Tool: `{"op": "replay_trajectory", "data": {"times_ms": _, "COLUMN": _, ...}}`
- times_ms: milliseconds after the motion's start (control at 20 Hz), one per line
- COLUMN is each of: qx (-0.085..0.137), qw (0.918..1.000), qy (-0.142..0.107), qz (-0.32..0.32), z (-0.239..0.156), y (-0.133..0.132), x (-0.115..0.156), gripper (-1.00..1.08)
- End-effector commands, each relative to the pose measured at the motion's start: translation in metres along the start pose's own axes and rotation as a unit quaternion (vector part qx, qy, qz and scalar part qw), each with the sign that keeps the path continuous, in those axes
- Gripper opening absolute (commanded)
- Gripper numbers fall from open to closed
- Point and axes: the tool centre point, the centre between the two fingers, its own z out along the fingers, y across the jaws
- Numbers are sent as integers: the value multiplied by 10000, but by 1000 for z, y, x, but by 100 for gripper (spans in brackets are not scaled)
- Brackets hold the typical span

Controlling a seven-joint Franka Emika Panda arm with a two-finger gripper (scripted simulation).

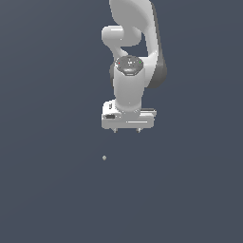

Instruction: Pick up the object and move it to a goal position.

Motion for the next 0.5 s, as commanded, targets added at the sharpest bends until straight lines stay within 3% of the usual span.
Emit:
{"op": "replay_trajectory", "data": {"times_ms": 0, "qx": 0, "qw": 10000, "qy": 0, "qz": 0, "z": 0, "y": 0, "x": 0, "gripper": 100}}
{"op": "replay_trajectory", "data": {"times_ms": 450, "qx": 14, "qw": 9997, "qy": 243, "qz": 32, "z": -22, "y": 0, "x": 10, "gripper": 100}}
